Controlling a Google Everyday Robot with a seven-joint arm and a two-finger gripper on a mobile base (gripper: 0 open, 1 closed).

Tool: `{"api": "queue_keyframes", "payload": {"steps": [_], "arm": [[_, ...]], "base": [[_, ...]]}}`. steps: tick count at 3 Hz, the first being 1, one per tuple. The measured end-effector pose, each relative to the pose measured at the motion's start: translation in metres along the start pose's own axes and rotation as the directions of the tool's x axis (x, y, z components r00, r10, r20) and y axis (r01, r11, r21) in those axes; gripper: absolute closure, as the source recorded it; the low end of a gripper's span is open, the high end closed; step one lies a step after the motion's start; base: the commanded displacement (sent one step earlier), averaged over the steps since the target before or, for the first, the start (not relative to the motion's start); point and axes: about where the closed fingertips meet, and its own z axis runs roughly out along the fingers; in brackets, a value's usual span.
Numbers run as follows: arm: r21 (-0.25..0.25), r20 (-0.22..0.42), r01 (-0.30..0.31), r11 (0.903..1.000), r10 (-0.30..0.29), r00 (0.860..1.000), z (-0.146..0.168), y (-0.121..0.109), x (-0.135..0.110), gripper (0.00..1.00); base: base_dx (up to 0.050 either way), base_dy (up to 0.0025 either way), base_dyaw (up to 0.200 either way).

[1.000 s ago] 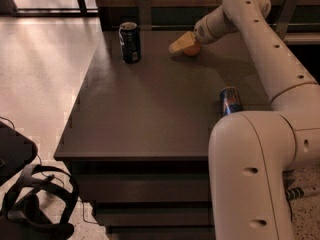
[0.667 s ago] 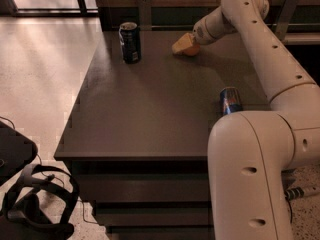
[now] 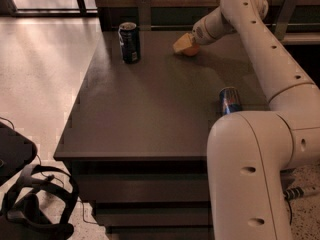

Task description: Pick orange

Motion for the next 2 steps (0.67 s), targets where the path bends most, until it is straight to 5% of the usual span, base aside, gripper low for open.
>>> {"api": "queue_keyframes", "payload": {"steps": [1, 2], "arm": [[0.000, 0.000, 0.000, 1.0000, 0.000, 1.000, -0.0009, 0.0003, -0.0009, 1.00], [0.000, 0.000, 0.000, 1.0000, 0.000, 1.000, -0.0013, 0.0004, -0.0013, 1.00]], "base": [[0.000, 0.00000, 0.000], [0.000, 0.00000, 0.000]]}}
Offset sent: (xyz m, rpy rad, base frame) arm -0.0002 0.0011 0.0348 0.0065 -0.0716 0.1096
